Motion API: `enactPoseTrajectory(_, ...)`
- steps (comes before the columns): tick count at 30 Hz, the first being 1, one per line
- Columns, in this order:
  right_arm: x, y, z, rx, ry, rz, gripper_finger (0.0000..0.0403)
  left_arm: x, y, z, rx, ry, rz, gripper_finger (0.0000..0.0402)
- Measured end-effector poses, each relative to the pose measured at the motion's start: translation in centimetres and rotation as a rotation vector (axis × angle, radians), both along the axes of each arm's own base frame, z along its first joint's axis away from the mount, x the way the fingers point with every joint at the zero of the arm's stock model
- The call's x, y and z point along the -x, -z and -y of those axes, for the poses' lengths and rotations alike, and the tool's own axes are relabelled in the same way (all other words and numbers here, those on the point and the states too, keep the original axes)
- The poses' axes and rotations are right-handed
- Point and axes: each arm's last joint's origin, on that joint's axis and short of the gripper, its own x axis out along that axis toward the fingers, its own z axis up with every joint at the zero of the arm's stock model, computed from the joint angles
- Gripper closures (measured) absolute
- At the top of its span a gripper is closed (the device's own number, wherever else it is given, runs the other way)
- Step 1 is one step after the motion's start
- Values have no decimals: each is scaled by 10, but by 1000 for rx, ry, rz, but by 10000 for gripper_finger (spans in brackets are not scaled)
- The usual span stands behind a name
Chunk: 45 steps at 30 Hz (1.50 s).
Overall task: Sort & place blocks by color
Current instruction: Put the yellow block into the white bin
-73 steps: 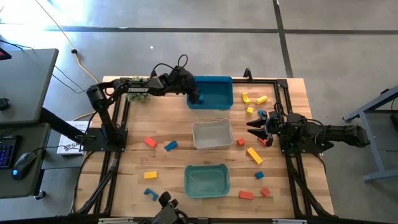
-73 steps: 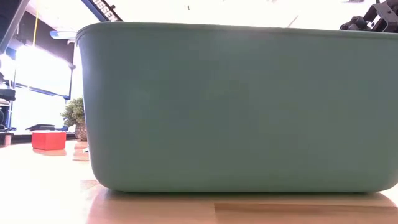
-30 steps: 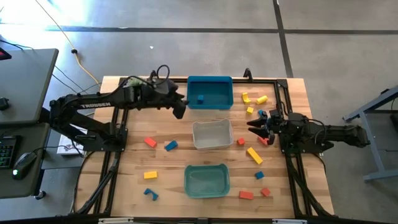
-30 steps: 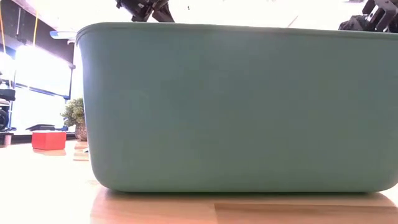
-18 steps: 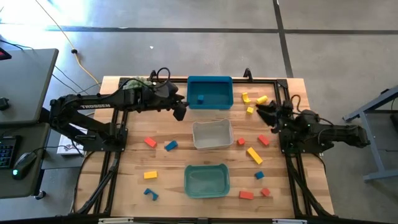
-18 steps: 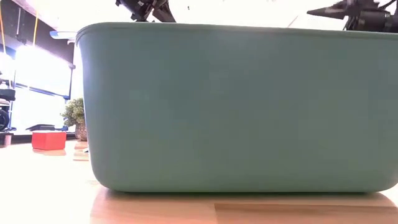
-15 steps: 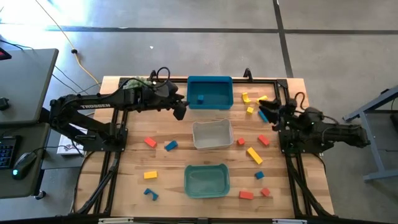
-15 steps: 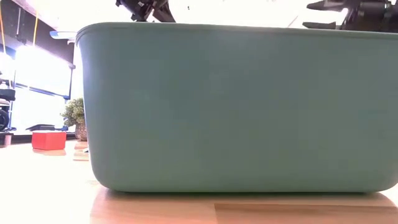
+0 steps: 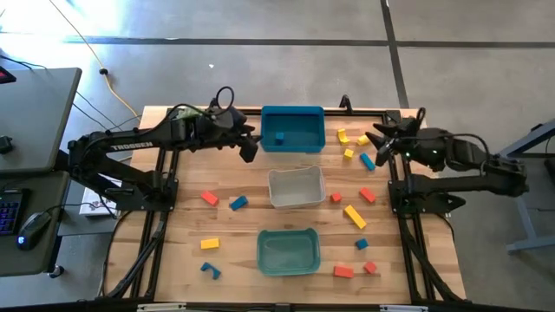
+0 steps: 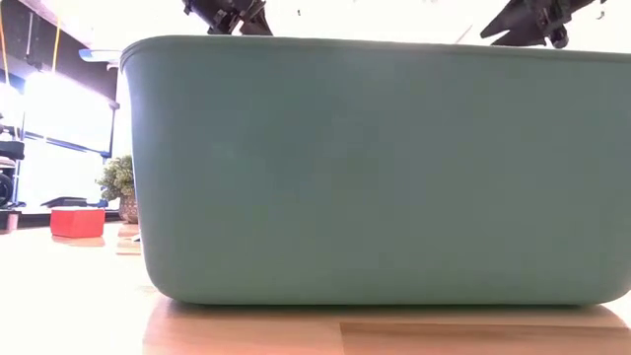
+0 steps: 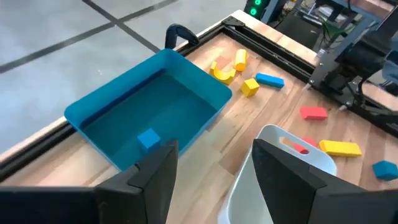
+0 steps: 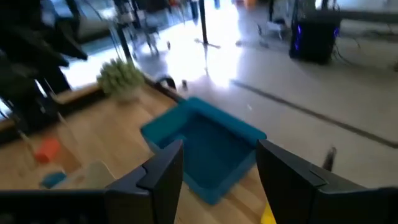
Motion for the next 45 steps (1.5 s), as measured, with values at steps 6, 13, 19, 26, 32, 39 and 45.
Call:
enactPoseTrajectory(6, -26, -5, 5, -30, 20, -185, 214, 2, 0, -4, -47, 19, -36, 206)
enactPoseTrajectory(13, -49, 15, 23, -249, 93, -413, 214, 4, 0, -10, -86, 25, -66, 206)
enactPoseTrajectory(19, -66, 34, 39, -343, 56, -573, 214, 6, 0, -14, -110, 31, -87, 206)
enactPoseTrajectory(26, -81, 55, 60, -464, -36, -681, 214, 6, 0, -15, -97, 51, -79, 206)
enactPoseTrajectory(32, -87, 72, 81, -545, -69, -752, 193, 6, 0, -15, -96, 51, -79, 206)
enactPoseTrajectory(39, -95, 94, 102, -533, -115, -885, 171, 6, 0, -15, -96, 51, -79, 206)
enactPoseTrajectory(45, -103, 119, 117, -541, -180, -1014, 171, 6, 0, -15, -94, 52, -78, 206)
